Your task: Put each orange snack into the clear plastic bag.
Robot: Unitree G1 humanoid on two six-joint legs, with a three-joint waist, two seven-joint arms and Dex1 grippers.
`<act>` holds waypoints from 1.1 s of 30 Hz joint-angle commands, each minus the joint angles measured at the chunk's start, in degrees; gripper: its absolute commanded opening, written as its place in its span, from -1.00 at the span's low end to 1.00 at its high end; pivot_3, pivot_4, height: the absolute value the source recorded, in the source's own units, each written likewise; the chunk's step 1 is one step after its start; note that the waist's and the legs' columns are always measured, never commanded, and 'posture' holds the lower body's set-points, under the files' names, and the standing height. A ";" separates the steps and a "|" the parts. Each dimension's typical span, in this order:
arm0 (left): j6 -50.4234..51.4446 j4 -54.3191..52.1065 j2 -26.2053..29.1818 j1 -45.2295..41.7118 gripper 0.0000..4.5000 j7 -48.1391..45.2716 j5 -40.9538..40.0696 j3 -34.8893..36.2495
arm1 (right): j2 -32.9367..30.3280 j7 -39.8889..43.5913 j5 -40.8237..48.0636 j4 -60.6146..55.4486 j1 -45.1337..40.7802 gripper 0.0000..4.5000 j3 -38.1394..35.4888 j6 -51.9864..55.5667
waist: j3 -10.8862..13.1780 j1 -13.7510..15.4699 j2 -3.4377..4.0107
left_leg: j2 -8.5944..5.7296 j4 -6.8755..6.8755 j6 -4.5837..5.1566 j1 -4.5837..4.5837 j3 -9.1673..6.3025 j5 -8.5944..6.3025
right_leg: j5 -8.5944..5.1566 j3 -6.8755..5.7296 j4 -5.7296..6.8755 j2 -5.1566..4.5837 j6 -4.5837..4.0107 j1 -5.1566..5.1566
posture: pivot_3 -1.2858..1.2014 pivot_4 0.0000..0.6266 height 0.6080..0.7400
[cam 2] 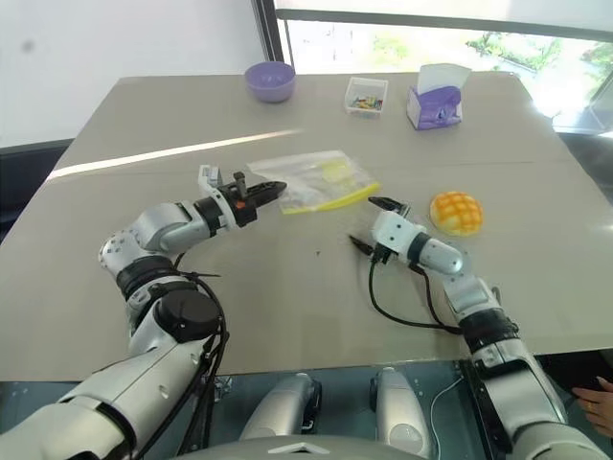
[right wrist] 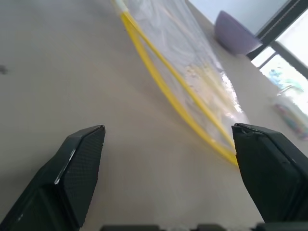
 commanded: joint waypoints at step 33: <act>-31.49 -15.21 4.80 15.90 -1.00 17.88 -45.45 -32.55 | 5.64 -27.14 -21.42 28.95 -21.57 -0.97 10.13 -5.42 | 0.00 0.08 -0.04 | -0.04 0.00 0.02 -0.01 0.08 0.01 | 0.01 0.14 -0.05 0.13 -0.04 0.00 | 0.03 -0.52 1.00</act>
